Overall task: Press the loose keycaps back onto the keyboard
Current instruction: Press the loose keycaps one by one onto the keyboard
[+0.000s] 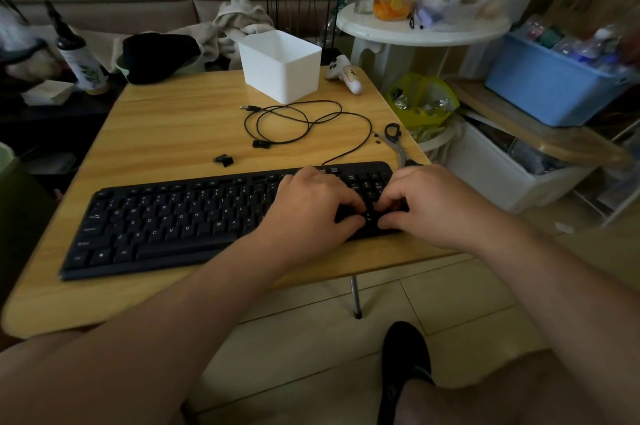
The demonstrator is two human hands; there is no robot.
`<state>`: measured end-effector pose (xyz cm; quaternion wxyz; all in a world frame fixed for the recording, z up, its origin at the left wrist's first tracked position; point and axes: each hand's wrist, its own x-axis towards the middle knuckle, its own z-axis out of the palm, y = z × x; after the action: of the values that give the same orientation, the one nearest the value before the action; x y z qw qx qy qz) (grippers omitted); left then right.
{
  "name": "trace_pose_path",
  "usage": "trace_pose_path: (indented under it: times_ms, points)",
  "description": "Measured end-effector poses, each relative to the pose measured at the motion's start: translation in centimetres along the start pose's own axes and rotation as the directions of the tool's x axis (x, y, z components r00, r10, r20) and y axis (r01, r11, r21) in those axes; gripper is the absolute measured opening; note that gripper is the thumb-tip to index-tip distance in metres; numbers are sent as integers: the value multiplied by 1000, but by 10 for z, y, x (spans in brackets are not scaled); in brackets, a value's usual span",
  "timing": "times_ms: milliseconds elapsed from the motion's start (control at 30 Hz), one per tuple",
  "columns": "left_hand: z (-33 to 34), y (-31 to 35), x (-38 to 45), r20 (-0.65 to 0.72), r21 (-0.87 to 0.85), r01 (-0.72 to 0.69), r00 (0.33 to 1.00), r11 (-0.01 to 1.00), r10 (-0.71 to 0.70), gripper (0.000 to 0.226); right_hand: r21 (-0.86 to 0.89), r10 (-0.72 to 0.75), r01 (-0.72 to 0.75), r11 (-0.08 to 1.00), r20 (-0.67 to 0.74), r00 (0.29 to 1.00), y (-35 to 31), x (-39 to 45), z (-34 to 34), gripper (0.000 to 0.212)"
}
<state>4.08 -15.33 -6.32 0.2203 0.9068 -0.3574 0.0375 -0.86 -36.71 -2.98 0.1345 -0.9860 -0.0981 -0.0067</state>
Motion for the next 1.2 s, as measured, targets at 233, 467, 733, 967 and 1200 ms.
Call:
trace_pose_path:
  times_ms: [233,467,733,967,1200]
  points:
    - [-1,5,-2,-32,56,6,999,998,-5,22,-73,-36,37,997,9,999,-9,4,2,10]
    - [1,8,-1,-44,83,10,999,997,-7,17,-135,-35,32,990,-20,999,-15,0,2,11]
    - [5,8,-2,-126,231,-65,987,971,96,30,-137,-31,32,990,7,999,-19,0,0,14]
    - [5,7,-2,-123,245,-92,985,965,125,25,-197,-28,29,980,7,1000,-21,-1,3,17]
    - [9,11,-4,-111,312,-85,986,946,125,33,-232,-14,13,973,-6,1000,-24,1,11,13]
